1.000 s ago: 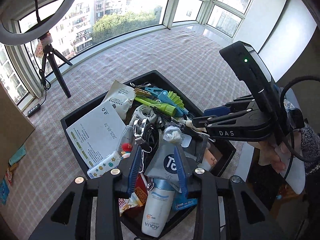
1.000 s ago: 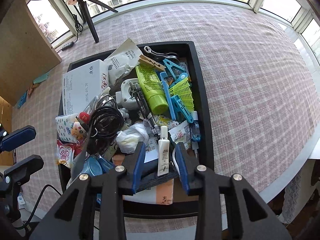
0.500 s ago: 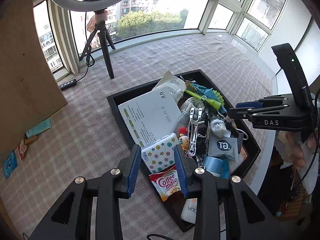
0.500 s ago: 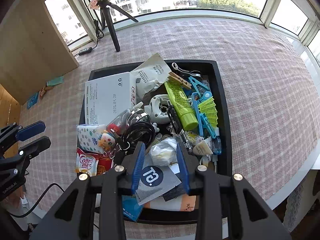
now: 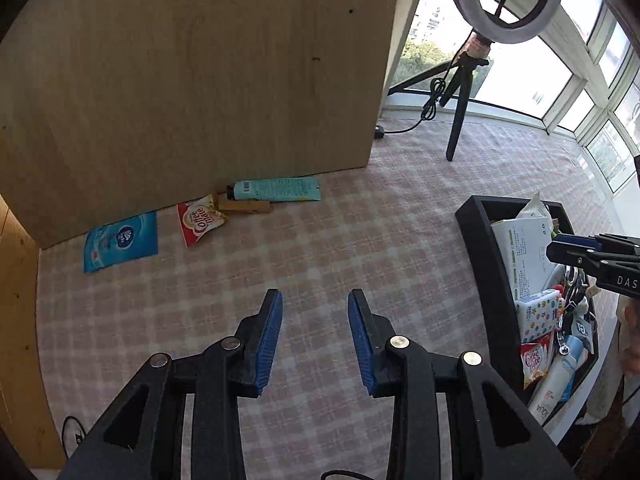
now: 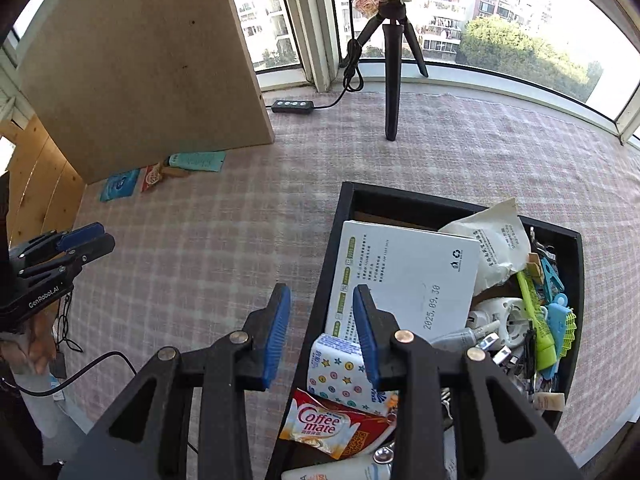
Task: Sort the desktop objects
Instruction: 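Move both tools to the items lying under the wooden board's edge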
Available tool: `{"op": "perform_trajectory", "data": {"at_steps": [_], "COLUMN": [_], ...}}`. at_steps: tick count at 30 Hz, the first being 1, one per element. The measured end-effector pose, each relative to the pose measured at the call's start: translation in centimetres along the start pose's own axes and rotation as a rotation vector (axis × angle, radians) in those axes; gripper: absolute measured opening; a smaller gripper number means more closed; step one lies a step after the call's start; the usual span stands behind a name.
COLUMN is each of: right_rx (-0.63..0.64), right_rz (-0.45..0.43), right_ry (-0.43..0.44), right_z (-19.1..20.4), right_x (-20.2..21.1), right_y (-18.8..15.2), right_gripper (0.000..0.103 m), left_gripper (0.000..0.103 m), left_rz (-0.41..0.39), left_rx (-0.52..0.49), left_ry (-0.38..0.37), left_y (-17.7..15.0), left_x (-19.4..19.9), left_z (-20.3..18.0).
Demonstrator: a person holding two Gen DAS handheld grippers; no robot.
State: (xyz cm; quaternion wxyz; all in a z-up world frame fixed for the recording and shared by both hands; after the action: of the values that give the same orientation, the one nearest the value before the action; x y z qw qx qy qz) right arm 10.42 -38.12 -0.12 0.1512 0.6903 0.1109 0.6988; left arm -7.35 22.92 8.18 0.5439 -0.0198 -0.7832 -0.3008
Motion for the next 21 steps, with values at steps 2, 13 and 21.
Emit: {"op": "perform_trajectory", "data": {"at_steps": [2,13,21], "right_rx": [0.001,-0.095,-0.199], "right_rz": [0.004,0.024,-0.007], "right_ry": [0.021,0.117,0.135], "right_z": [1.9,9.3,11.5], "right_x": [-1.6,-11.4,-17.2], "right_y": [1.3,7.8,10.6], "right_gripper": [0.032,0.015,0.009], "left_gripper": [0.032,0.006,0.0], "left_rz": [-0.004,-0.07,-0.083], "left_rx": [0.062,0.379,0.526], "left_ry": [0.022,0.069,0.001], "left_y": [0.5,3.6,3.1], "left_x": [-0.7,-5.9,-11.0], "left_z": [3.3,15.7,17.5]}}
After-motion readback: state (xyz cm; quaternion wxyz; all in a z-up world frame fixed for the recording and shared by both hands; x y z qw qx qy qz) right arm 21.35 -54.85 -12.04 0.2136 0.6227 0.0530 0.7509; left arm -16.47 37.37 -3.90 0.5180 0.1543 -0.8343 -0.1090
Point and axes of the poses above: each gripper's, at about its wrist camera, not at the fingertips, and x roughly against the way its jaws point, z to its left, y to its top, the point moved 7 cm from there along -x, roughly the way its jaws point, and after that the axes turned 4 degrees about -y, right-handed, at the moved point
